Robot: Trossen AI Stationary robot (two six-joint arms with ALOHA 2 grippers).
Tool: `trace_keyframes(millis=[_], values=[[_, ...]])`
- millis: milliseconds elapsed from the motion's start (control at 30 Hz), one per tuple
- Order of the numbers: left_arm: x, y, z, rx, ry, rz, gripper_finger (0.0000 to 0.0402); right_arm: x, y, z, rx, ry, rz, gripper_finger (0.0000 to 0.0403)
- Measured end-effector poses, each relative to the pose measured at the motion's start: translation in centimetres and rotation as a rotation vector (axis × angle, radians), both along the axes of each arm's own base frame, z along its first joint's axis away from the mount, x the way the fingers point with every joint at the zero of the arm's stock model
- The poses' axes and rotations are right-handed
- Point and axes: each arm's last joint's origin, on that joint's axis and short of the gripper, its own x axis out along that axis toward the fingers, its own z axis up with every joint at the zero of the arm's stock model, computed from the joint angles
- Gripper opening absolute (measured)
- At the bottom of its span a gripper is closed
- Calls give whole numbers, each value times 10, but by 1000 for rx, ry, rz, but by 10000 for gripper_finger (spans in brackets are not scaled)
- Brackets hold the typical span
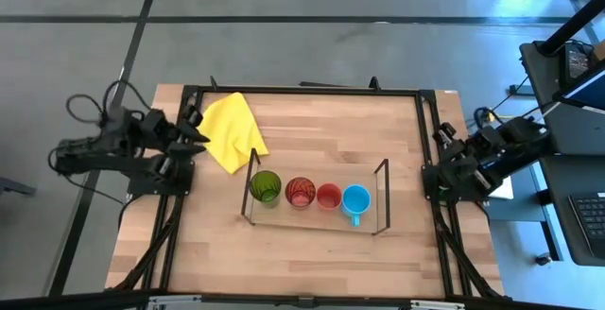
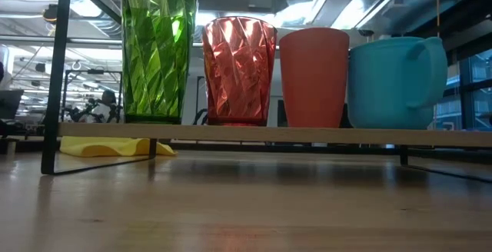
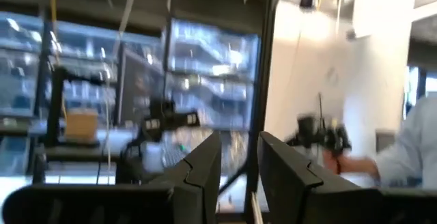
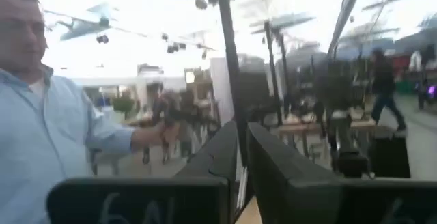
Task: Stack small to large cups/mugs on shelf
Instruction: Return to Home Position
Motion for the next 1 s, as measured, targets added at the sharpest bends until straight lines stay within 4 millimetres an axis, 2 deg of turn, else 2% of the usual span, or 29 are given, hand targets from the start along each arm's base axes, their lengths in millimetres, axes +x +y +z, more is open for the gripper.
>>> trace_keyframes(millis=[67,233,367,433,533,633,700,867,1000], values=[[-8,1,-18,-19,-67,12,92,-6,-3,-13,20,-45,-14,39],[-19,2,-65,-134,-105,36,92,5,1,-23,25,-9,-46,39],[-6,4,-102,-211,-33,17,92,11,3,-36,52,9,-53,39],[-2,4,-111,-239,-10,9,92,13,4,-39,75,10,-43,39],[7,5,-136,-283,65,10,92,19,7,-50,70,56,-21,39],[9,5,-144,-305,57,-8,92,22,10,-56,55,32,31,39],[13,6,-156,-331,154,4,92,25,13,-64,30,57,65,39],[16,7,-172,-402,316,66,92,34,17,-86,-28,115,55,39],[17,8,-178,-406,382,88,92,39,19,-101,-64,152,49,39]])
